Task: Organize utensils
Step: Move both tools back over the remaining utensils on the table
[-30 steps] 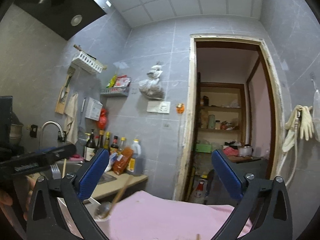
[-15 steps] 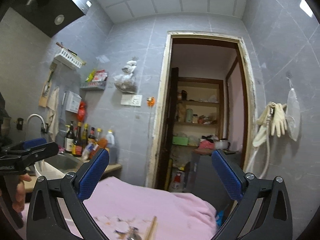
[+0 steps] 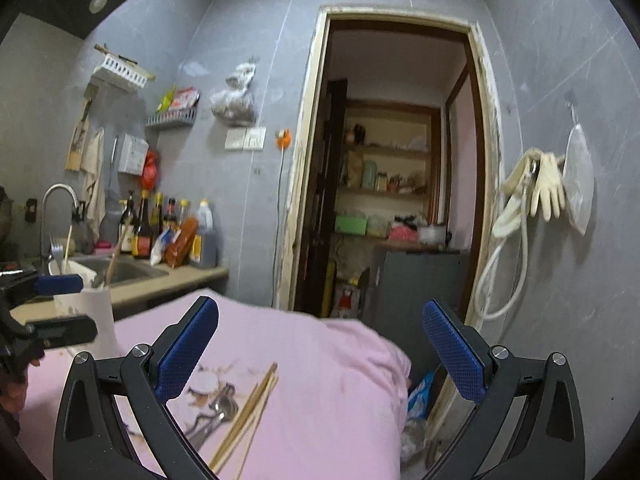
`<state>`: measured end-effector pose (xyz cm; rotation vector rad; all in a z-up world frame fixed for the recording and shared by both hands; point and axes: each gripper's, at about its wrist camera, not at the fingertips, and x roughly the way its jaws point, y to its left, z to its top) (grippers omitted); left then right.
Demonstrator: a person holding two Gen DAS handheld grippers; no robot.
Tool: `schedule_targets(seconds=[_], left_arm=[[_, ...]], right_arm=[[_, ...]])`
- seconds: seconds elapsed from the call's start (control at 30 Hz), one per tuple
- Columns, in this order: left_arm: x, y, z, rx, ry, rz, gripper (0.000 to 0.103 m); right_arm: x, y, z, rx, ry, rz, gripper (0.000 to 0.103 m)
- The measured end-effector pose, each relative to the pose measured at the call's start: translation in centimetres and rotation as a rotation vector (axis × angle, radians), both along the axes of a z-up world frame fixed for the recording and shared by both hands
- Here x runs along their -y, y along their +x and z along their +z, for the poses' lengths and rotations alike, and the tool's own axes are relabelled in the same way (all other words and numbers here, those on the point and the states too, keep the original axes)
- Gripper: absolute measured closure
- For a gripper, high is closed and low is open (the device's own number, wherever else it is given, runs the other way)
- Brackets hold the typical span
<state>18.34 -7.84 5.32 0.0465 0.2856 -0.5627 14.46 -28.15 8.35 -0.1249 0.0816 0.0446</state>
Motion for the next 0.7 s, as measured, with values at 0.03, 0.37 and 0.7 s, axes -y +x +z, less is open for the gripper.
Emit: schedule_targets(seconds=[0.03,0.37,0.7], left_arm=[[0.4,0.3,-0.4,-0.021,0.016,-0.002,0.002],[3.0,4.2,-5.0,-0.270,0.149,-0.002,0.020],[3.8,8.6,-7.6,-0.512,0.177,-0.034,0.052]], right_arm=[[0.2,0.2,-0.2,-0.018,0.006,0.004,0.000],[1.2,3.3,-2.8,-0.232,0.038,0.074,0.028],[0.9,6.8,-6.2,-0.492,0.030,0.167,0.060]])
